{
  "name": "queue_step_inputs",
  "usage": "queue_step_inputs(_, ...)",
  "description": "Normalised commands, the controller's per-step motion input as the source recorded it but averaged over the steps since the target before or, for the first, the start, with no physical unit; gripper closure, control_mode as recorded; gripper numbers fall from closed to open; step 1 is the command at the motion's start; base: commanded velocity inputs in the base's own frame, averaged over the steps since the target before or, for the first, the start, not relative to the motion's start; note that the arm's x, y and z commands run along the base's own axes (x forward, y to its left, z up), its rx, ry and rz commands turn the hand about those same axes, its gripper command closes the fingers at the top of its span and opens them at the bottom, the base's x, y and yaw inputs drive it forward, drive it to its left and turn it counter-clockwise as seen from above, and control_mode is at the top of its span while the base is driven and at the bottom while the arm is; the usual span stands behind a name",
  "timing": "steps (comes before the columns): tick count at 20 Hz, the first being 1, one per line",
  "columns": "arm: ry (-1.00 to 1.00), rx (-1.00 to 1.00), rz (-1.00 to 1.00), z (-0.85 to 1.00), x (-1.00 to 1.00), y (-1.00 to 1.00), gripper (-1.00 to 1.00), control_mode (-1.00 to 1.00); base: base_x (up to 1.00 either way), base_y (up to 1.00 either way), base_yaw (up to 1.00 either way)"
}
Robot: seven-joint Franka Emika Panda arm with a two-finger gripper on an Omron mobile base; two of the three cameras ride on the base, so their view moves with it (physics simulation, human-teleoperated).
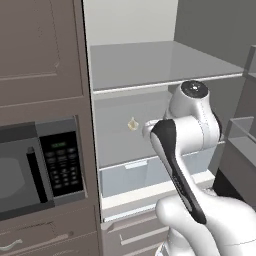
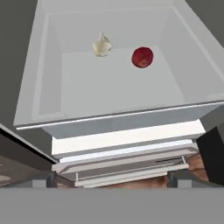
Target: Retrieve the bottle and the shaker from the cabinet and place them next to the mixing bowl on the counter. Then add garlic from the fridge to the mixing bowl.
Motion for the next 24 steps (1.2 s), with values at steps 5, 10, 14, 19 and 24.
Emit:
queue_step_inputs(5,0.0,0.0,0.0,0.2,0.81,0.0,-1.0,-1.0,0.0,0.0,0.0)
queue_step_inputs(10,0.05,0.0,0.0,0.03,0.44,0.0,-1.0,-1.0,0.0,0.0,0.0)
queue_step_inputs(14,0.0,0.0,0.01,-0.21,0.23,-0.01,-1.0,-1.0,0.0,0.0,0.0)
queue_step_inputs(19,0.0,0.0,0.0,-0.34,0.07,0.0,-1.0,-1.0,0.0,0.0,0.0)
queue_step_inputs(24,-0.06,0.0,0.03,-0.09,0.09,0.0,-1.0,-1.0,0.0,0.0,0.0)
